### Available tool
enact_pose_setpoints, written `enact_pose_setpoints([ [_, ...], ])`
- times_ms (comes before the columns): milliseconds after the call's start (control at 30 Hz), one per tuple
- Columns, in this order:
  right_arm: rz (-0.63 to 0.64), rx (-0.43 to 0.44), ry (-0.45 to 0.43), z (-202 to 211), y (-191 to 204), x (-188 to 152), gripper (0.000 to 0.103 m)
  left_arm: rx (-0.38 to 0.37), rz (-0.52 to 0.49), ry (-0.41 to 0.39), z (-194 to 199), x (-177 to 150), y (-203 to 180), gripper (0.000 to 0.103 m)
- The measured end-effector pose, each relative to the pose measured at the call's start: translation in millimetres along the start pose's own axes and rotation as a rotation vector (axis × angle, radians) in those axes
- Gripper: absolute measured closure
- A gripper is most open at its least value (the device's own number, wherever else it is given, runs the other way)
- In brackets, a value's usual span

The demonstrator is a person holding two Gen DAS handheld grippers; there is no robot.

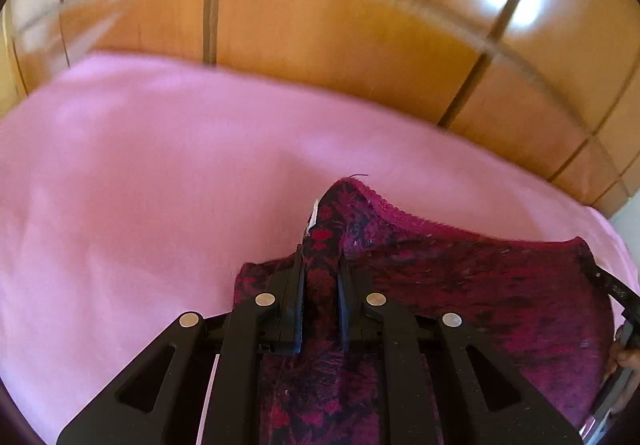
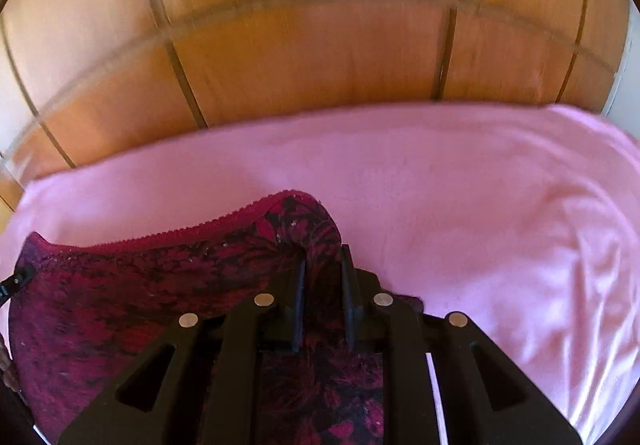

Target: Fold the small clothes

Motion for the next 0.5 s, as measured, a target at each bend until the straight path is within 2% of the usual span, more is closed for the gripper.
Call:
enact_pose_setpoints([
  [67, -0.007, 0.008, 0.027, -5.1, -2.5, -0.4, 0.086, -0.007, 0.015, 0.007, -3.8, -1.2, 2.3, 0.091],
  [167, -0.032, 0.015, 0.046, -4.2, -7.5, 1.9, 0.079, 0.001, -0.001, 0.016, -0.8, 0.6, 1.1, 0.088],
  [233, -0.059, 0.023, 0.031, 5.0, -14.7, 3.3, 0.059, -0.042, 0.05, 0.012, 7.1, 1.5, 6.2, 0.083],
  [300, -0.074, 0.039, -0.002, 20.7, -18.2, 2.4, 0.051, -0.077, 0.095, -0.015, 22.0, 0.1, 12.3, 0.078],
  [367, -0.066, 0.055, -0.055, 45.5, -18.7, -0.9, 0.048, -0.086, 0.103, -0.036, 36.7, -5.5, 12.3, 0.076],
  [400, -0.055, 0.062, -0.077, 56.6, -18.0, -4.9, 0.048, -0.071, 0.103, -0.045, 47.7, -13.2, 13.6, 0.062],
  [433, -0.038, 0.079, -0.096, 68.4, -17.0, -9.6, 0.045, -0.063, 0.106, -0.056, 56.4, -21.0, 14.3, 0.051],
  [500, 0.001, 0.116, -0.125, 95.6, -18.7, -29.1, 0.036, -0.104, 0.121, -0.083, 74.1, -41.2, 17.4, 0.049],
])
Point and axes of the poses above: each gripper's, at about its wrist camera, not at the fingertips, and z roughly against the way its jaws point, y to its left, x to its top, the point moved 6 cm from there along -z, roughly the way its jaws point, and after that the axes turned 13 degrees about -z, right-handed, at the moved point
